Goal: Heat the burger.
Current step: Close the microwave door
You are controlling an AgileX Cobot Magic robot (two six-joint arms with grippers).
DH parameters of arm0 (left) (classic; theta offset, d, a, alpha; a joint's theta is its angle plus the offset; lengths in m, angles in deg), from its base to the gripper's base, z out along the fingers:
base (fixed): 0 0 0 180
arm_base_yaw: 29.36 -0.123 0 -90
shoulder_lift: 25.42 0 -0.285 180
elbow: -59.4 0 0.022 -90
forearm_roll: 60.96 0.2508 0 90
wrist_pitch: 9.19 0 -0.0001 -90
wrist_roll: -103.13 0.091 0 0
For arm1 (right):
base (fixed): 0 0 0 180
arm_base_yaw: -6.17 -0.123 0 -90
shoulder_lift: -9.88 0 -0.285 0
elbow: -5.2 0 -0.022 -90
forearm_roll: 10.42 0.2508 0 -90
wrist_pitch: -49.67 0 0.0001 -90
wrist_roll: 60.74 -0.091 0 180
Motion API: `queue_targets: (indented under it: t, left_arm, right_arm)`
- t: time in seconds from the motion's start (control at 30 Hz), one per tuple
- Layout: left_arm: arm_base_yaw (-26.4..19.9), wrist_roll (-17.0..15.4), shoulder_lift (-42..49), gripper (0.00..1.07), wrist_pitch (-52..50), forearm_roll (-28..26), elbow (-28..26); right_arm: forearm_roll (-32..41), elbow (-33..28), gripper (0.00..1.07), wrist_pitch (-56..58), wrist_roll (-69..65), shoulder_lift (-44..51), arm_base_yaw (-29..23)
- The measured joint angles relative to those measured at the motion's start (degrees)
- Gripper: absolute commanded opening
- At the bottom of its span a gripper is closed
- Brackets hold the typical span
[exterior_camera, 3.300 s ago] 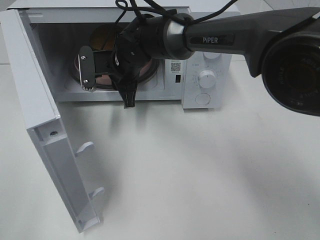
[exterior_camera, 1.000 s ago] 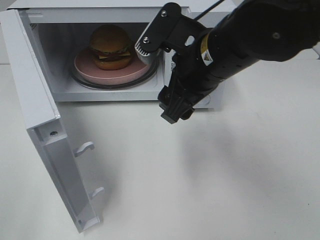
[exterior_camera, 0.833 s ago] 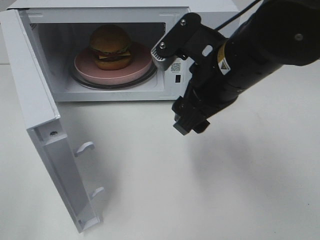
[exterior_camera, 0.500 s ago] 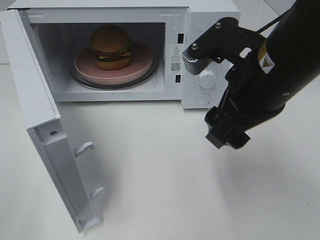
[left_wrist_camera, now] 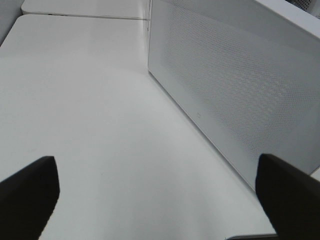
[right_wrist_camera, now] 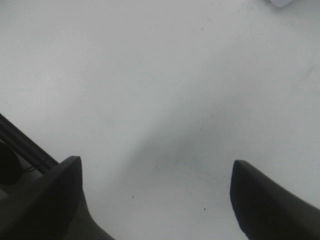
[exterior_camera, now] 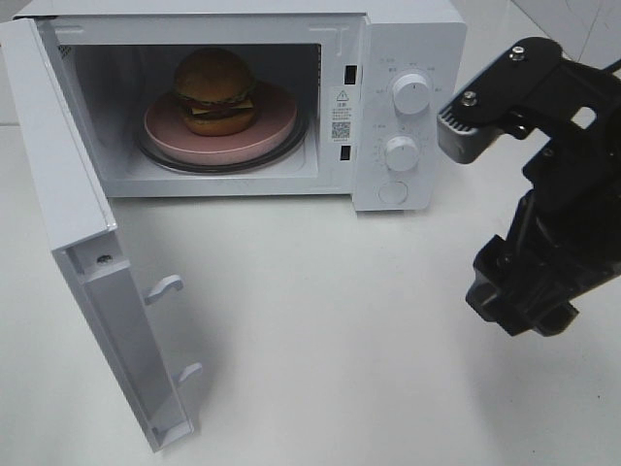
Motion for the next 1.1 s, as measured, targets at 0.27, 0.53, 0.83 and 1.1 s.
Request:
queue_targets:
  t: [0.27, 0.53, 0.83, 1.1]
  left_arm:
    - [0.0, 0.0, 0.0, 1.0, 0.0, 0.0, 0.0]
    - [0.0, 0.0, 0.0, 1.0, 0.0, 0.0, 0.0]
    - [0.0, 0.0, 0.0, 1.0, 0.0, 0.0, 0.0]
    - [0.0, 0.0, 0.0, 1.0, 0.0, 0.0, 0.0]
  right_arm:
    - [0.7, -4.8, 0.76, 2.8, 0.0, 6.4, 0.0]
    - [1.0, -11.2, 0.76, 3.6, -0.7, 16.0, 0.0]
    - [1.0, -18.0, 0.76, 5.0, -6.2, 25.0, 0.0]
    - [1.1, -18.9, 0.76, 5.1, -9.3, 30.7, 2.2]
